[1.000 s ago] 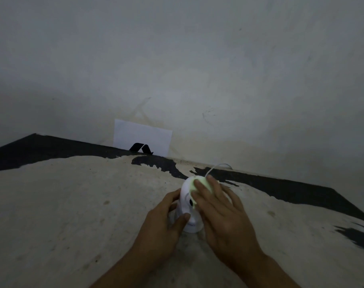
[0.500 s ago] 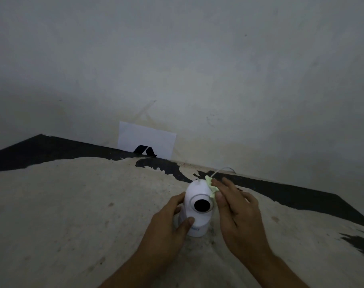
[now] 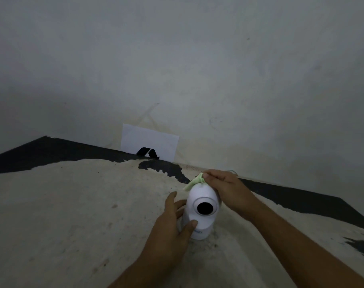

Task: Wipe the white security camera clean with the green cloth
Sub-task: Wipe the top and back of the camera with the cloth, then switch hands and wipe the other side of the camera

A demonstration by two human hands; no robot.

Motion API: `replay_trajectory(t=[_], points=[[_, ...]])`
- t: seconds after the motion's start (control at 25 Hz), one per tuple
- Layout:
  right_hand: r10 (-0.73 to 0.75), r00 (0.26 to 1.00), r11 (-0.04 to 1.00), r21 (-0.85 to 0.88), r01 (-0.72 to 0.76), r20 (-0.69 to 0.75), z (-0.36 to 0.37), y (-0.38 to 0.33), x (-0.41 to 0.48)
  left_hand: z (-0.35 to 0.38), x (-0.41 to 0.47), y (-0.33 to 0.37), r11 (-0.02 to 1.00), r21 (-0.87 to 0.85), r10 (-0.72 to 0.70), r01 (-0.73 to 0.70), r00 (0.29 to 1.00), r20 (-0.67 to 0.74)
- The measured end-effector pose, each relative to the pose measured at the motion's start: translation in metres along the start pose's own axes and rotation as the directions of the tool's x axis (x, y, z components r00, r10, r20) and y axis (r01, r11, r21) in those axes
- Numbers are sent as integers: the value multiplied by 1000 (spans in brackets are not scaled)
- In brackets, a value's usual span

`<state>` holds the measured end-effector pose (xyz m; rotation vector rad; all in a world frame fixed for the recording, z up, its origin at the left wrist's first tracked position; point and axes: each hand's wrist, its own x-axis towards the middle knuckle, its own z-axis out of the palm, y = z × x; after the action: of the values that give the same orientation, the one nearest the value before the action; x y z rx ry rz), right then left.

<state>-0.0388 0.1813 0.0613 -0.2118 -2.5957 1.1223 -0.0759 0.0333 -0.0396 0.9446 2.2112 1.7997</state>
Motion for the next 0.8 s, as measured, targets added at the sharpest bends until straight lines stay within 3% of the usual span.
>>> replay_trajectory(t=[0.08, 0.2, 0.4, 0.56, 0.68, 0.8], points=[[44, 995, 999, 18, -46, 85, -6, -8, 11, 0, 0, -1, 999, -41, -11, 11, 1000, 5], [-4, 987, 993, 118, -16, 162, -15, -18, 11, 1, 1, -4, 1000, -27, -7, 7, 999, 31], [-17, 971, 1000, -16, 21, 239, -7, -21, 19, 2, 2, -7, 1000, -17, -23, 24, 1000, 16], [63, 969, 981, 163, -104, 240, -11, -25, 26, 1, 2, -6, 999, -40, -8, 8, 1000, 0], [117, 955, 988, 68, -140, 273, -5, -19, 27, 1, 0, -4, 999, -45, -2, 1, 1000, -5], [125, 966, 945, 270, -186, 228, -10, -16, 26, 1, 0, -4, 999, -37, 9, -9, 1000, 8]])
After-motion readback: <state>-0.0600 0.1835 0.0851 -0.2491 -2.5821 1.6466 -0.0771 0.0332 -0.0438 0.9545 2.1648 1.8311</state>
